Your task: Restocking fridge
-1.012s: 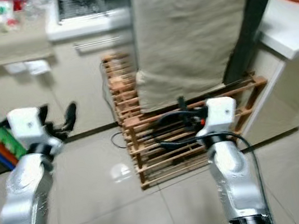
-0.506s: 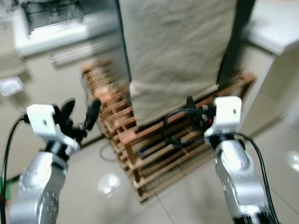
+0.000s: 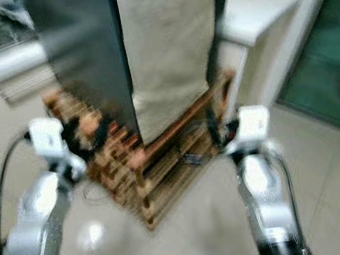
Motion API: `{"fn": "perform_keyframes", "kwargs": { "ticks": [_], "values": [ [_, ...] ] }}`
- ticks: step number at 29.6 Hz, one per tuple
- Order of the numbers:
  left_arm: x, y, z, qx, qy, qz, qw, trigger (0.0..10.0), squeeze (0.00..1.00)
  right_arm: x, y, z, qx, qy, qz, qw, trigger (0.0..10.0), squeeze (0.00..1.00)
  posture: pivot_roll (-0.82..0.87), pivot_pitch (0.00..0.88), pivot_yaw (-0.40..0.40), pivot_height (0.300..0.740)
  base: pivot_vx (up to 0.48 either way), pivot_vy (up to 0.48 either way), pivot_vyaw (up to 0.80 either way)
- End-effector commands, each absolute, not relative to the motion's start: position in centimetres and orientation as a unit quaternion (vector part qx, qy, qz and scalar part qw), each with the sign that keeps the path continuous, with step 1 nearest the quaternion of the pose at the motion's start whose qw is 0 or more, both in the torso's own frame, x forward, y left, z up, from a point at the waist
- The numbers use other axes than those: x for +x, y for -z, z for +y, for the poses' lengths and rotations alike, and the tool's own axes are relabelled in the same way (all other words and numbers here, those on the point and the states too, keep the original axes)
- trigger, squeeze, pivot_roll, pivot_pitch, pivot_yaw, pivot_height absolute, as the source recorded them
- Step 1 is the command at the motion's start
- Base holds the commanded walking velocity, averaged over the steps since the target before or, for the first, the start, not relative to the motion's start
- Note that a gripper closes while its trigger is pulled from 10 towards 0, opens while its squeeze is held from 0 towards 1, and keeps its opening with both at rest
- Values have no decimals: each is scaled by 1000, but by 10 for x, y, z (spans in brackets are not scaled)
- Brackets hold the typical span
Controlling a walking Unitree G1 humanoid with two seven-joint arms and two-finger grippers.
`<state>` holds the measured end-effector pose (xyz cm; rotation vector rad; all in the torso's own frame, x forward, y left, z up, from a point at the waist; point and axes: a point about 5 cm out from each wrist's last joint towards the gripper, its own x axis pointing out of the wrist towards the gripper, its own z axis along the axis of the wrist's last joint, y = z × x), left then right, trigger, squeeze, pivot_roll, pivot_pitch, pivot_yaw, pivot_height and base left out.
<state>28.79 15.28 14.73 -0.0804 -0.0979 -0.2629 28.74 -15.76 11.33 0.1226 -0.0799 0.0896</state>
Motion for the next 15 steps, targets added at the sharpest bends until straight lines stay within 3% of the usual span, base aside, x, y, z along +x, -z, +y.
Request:
{"fn": "perform_keyframes", "kwargs": {
  "ticks": [1, 12, 15],
  "values": [
    [286, -149, 143, -38, 140, -52, 988, 10000, 0, 288, -116, -168, 57, -33, -42, 997, 10000, 0, -19, 0, -35, 740, 0, 0, -763],
    [296, -151, 148, -40, 114, -55, 991, 10000, 0, 296, -119, -164, 58, -42, -49, 996, 10000, 0, 3, 0, -42, 740, 0, 0, -757],
    [296, -149, 151, -49, 110, -47, 992, 10000, 0, 296, -119, -164, 58, -43, -50, 996, 10000, 0, 6, 0, -40, 740, 0, 460, -756]
  ]
}}
